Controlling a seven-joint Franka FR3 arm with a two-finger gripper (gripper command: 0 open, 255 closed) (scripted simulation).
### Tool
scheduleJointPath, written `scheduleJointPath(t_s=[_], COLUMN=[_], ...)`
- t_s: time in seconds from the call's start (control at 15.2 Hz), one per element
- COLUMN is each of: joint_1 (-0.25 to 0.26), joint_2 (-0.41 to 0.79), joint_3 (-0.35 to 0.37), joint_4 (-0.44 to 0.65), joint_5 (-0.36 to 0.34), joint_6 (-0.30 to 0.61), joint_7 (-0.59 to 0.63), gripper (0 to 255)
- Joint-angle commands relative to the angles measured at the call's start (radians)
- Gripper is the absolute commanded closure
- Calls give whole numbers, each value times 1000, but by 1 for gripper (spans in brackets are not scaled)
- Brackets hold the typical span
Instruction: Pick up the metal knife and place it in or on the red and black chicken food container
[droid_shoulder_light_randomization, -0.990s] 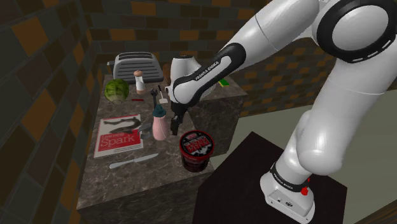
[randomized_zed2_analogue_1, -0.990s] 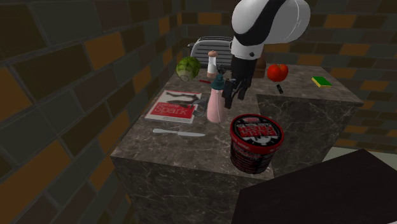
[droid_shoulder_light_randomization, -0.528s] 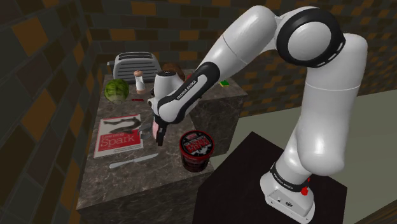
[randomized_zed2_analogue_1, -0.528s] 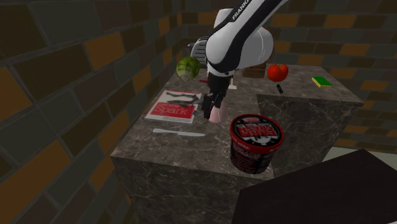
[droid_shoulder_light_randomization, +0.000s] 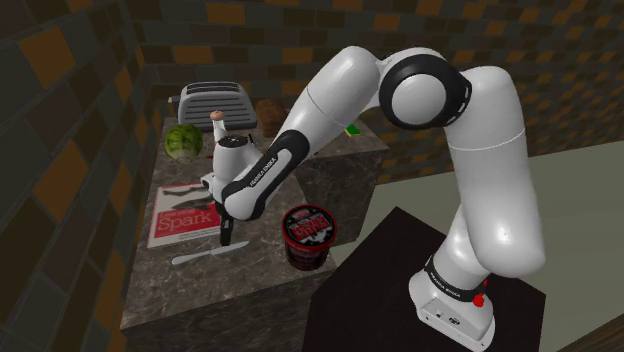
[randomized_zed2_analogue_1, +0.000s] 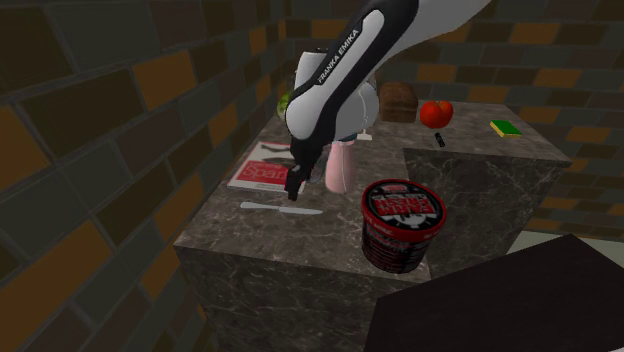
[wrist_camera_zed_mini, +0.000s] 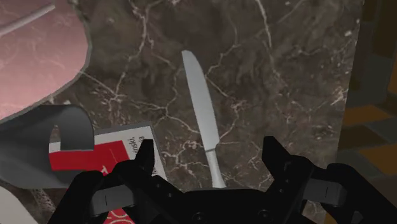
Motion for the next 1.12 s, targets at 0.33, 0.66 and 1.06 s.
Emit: scheduleJointPath(t_s=[0.33,0.66,1.06], joint_1=[59,69,70], joint_2=[185,255,263], joint_3=[-3,-10,-10], joint_4=[184,231,237], joint_5=[-53,-57,-57], joint_6=[44,66,69], joint_7=[-27,-24,-24], gripper=[0,0,0])
